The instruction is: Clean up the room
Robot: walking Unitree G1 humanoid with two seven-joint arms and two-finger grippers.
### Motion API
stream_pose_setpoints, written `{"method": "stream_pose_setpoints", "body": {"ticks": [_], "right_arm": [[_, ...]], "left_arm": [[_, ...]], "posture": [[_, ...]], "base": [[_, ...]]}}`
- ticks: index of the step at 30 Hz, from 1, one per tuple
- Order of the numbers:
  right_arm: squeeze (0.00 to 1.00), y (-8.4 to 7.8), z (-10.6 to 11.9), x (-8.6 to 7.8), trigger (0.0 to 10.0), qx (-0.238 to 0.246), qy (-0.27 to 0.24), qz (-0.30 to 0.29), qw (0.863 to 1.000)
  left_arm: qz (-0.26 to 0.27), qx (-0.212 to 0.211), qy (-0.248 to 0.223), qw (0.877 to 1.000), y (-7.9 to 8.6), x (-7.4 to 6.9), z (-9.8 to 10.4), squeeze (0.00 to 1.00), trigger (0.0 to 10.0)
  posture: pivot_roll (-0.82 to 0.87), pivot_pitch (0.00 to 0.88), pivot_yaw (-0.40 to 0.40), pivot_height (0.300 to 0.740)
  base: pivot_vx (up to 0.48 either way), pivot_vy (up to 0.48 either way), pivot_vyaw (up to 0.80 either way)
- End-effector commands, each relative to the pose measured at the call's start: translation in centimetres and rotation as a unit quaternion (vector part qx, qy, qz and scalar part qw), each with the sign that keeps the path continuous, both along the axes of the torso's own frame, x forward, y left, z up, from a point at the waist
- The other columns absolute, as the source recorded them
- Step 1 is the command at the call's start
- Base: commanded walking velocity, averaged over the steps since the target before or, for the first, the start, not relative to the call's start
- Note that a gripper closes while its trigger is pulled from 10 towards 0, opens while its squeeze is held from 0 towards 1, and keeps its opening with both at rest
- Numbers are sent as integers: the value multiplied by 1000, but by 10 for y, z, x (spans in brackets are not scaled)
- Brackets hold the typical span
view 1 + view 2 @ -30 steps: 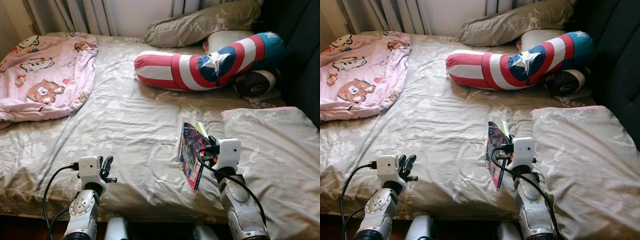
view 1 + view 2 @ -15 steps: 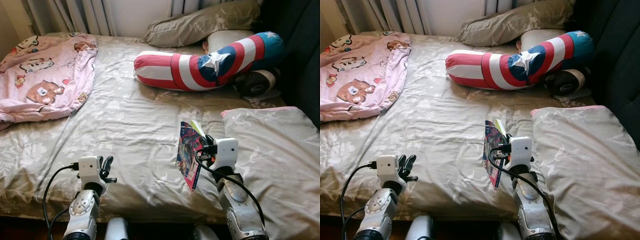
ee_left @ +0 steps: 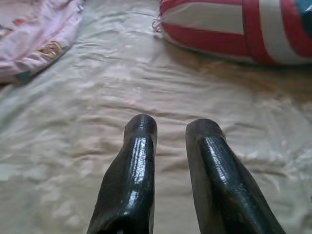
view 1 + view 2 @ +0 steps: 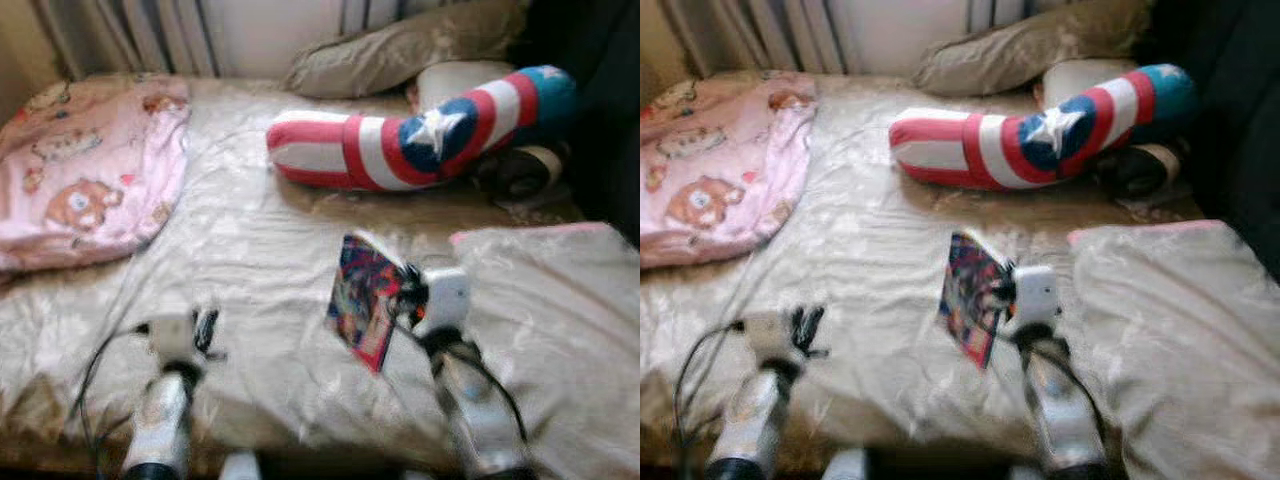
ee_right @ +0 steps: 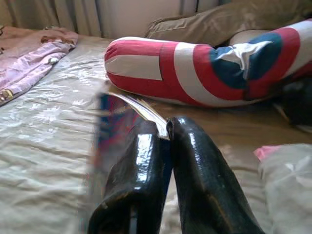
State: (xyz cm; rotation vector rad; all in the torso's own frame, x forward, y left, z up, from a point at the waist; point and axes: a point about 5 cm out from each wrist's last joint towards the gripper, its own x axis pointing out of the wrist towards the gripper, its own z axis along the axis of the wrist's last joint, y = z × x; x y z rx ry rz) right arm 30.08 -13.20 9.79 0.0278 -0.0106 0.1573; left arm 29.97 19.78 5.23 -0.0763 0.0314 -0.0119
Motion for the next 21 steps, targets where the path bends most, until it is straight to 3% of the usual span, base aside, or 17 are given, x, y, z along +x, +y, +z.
{"method": "stream_pose_setpoints", "body": {"ticks": [1,7,9,11,16,19,21], "right_arm": [[0,12,16,3,10000,25,-37,19,999],[0,11,18,12,10000,107,-25,-9,994],[0,6,13,21,10000,163,-9,-30,986],[0,5,12,23,10000,176,-3,-33,984],[0,1,1,41,10000,271,39,-61,960],[0,1,0,50,10000,292,53,-67,953],[0,4,-1,55,10000,331,65,-69,939]], "left_arm": [[16,2,23,1000,11,-9,-10,0,10000],[13,3,20,1000,10,-9,-8,0,10000],[10,3,19,1000,9,-11,-8,0,10000],[10,4,17,1000,10,-13,-8,0,10000],[11,11,15,1000,15,-23,-8,0,10000],[14,16,16,1000,19,-28,-7,0,10000],[13,22,16,1000,23,-34,-6,0,10000]], "posture": [[19,99,-36,639],[28,113,-33,639],[33,118,-32,639],[43,132,-31,639],[99,162,-22,639],[117,166,-18,639],[131,175,-11,639]], "base": [[0,0,0],[0,0,0],[0,0,0],[0,0,0],[0,0,0],[0,0,0],[0,0,0]]}}
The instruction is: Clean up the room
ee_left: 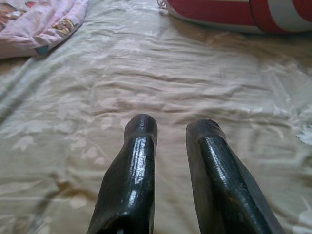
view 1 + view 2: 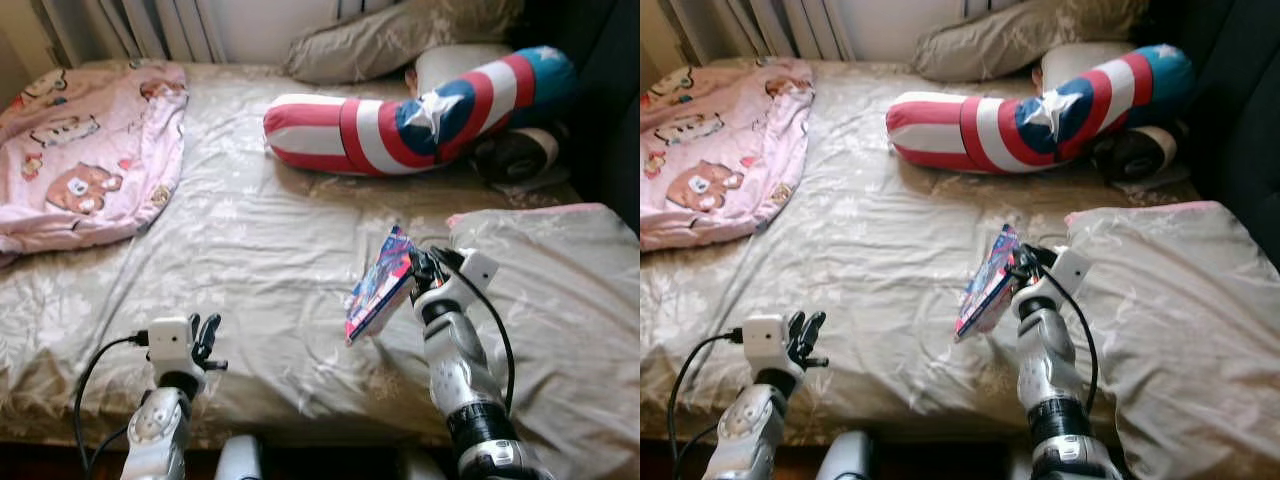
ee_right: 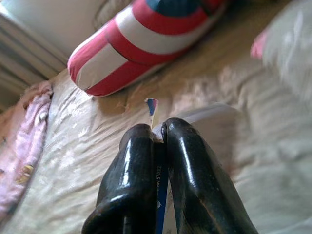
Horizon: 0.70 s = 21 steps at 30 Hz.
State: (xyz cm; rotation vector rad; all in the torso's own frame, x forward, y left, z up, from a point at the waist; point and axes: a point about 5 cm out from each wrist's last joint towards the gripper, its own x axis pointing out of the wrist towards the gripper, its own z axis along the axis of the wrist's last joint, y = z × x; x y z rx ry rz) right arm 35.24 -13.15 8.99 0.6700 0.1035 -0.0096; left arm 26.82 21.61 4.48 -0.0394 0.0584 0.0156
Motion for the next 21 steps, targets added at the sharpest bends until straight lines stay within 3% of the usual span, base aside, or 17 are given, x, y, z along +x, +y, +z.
{"method": "stream_pose_setpoints", "body": {"ticks": [1,9,13,16,21], "right_arm": [[0,4,7,4,10000,24,-19,0,1000],[0,12,26,22,10000,101,-50,8,994],[0,-9,23,24,10000,119,-42,-41,991],[0,-38,-1,12,10000,157,-5,-95,983],[0,-55,-24,-2,10000,153,35,-129,979]], "left_arm": [[0,4,2,1000,5,-3,2,0,10000],[-1,21,3,1000,16,-16,10,0,10000],[-3,26,8,1000,17,-22,13,0,10000],[-10,31,20,999,16,-34,12,0,10000],[-12,33,28,999,17,-42,13,0,10000]], "posture": [[131,175,-11,639],[204,198,17,639],[220,220,29,639],[233,244,37,639],[242,265,43,639]], "base": [[0,0,0],[0,0,0],[0,0,0],[0,0,0],[0,0,0]]}}
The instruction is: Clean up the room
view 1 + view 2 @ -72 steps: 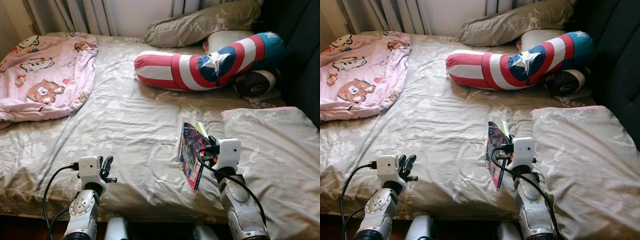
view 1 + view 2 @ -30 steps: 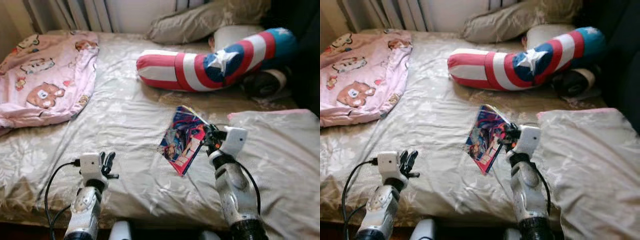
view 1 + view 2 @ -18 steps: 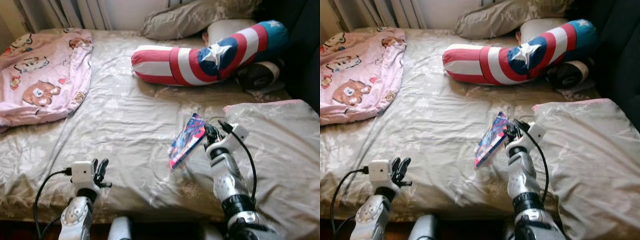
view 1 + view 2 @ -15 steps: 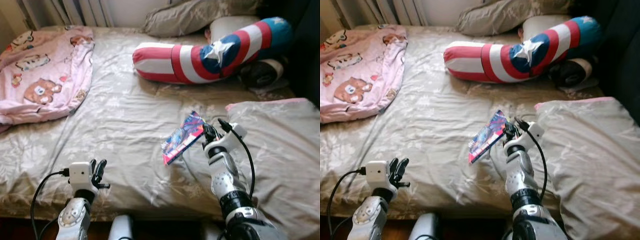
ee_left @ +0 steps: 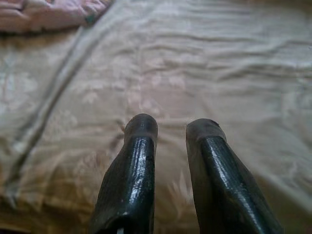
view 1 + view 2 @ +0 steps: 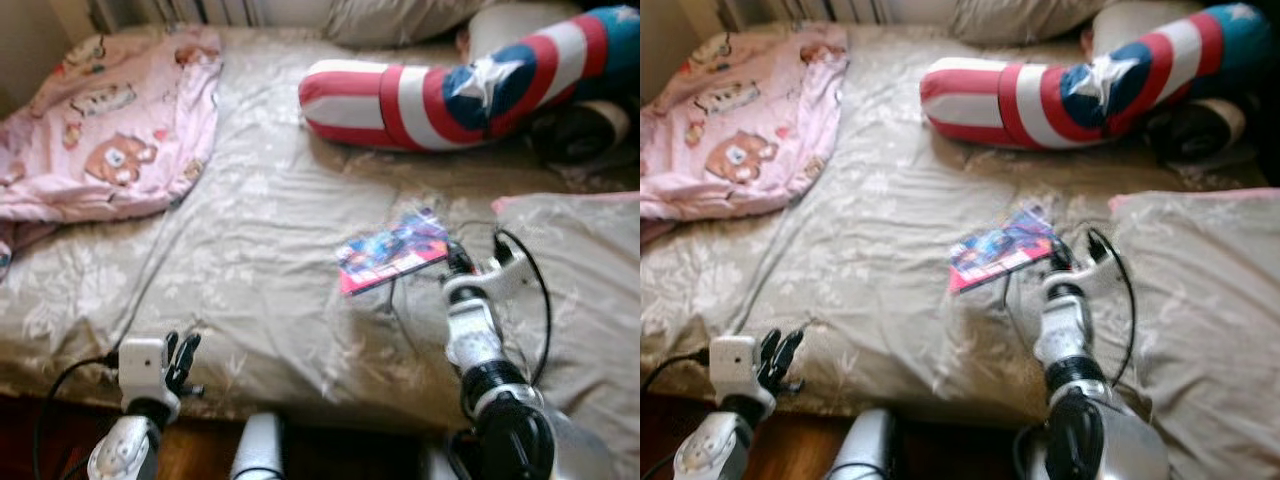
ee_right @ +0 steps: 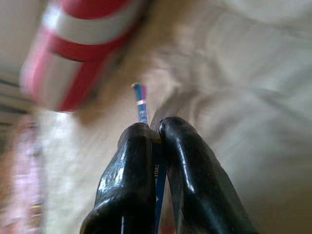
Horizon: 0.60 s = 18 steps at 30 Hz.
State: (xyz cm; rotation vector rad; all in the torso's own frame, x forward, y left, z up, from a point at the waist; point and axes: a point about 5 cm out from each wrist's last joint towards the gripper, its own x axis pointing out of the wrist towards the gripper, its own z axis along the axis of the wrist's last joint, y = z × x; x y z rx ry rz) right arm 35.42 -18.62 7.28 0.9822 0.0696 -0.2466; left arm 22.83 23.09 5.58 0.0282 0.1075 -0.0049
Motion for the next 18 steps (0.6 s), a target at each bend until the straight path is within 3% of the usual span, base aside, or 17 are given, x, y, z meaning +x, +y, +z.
{"method": "stream_pose_setpoints", "body": {"ticks": [1,3,8,18], "right_arm": [[0,-13,-23,-17,10000,-13,47,-26,998],[0,-27,-41,-34,10000,-20,84,-51,995],[0,-38,-61,-55,10000,-3,118,-82,990],[0,-36,-66,-59,10000,-5,129,-84,988]], "left_arm": [[0,1,10,1000,3,-8,3,0,10000],[-1,4,18,1000,4,-14,4,0,10000],[-4,7,27,1000,4,-20,5,0,10000],[-8,10,36,999,4,-21,6,0,10000]], "posture": [[251,281,51,639],[258,288,56,639],[265,317,73,639],[259,325,79,639]], "base": [[0,0,0],[0,0,0],[0,0,0],[0,0,0]]}}
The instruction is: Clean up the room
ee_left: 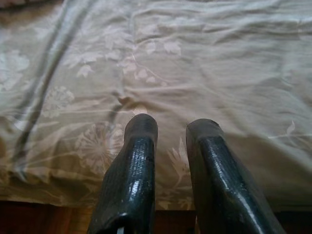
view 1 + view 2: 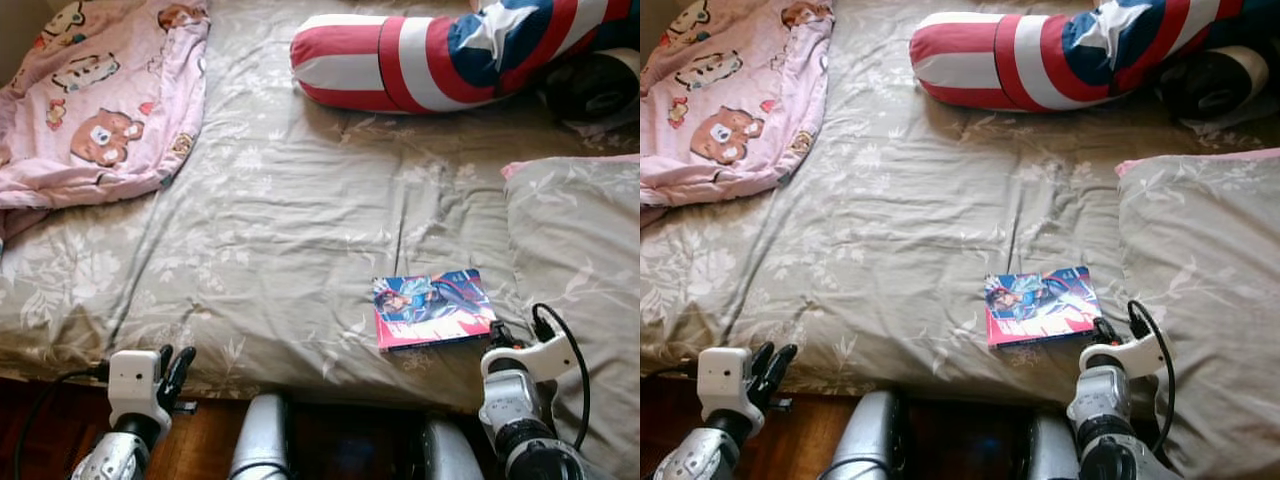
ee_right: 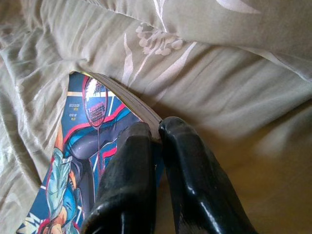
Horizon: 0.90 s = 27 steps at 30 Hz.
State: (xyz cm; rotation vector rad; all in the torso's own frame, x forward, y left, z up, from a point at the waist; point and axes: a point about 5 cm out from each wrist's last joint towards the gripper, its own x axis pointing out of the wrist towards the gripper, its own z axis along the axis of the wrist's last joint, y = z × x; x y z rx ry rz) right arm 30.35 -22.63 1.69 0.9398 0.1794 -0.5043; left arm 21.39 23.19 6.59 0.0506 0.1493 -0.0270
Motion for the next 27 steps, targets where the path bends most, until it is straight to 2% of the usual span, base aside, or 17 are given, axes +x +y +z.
{"method": "stream_pose_setpoints", "body": {"ticks": [1,10,20,21,23,24,26,27], "right_arm": [[0,6,-11,-8,10000,8,25,1,1000],[0,18,-19,-12,10000,23,39,10,999],[20,22,-21,-14,10000,28,47,19,998],[141,22,-21,-14,10000,28,47,19,998],[267,22,-22,-14,10000,26,50,19,998],[267,22,-22,-14,10000,26,52,19,998],[871,22,-22,-14,10000,27,52,18,998],[871,22,-23,-15,10000,27,53,18,998]], "left_arm": [[2,-1,20,1000,2,-6,-3,0,10000],[1,0,29,1000,3,-8,-3,0,10000],[3,-1,33,999,2,-8,-3,0,10000],[3,-1,33,999,2,-8,-4,0,10000],[4,-1,33,999,2,-7,-4,0,10000],[4,-1,33,999,2,-7,-4,0,10000],[4,-2,33,999,2,-7,-4,0,10000],[4,-2,33,999,1,-6,-4,0,10000]], "posture": [[259,325,81,639],[261,324,80,639],[261,323,75,639],[259,323,74,639],[258,324,73,639],[258,324,73,639],[257,324,72,639],[257,324,72,639]], "base": [[0,0,0],[0,0,0],[0,0,0],[0,0,0],[0,0,0],[0,0,0],[0,0,0],[0,0,0]]}}
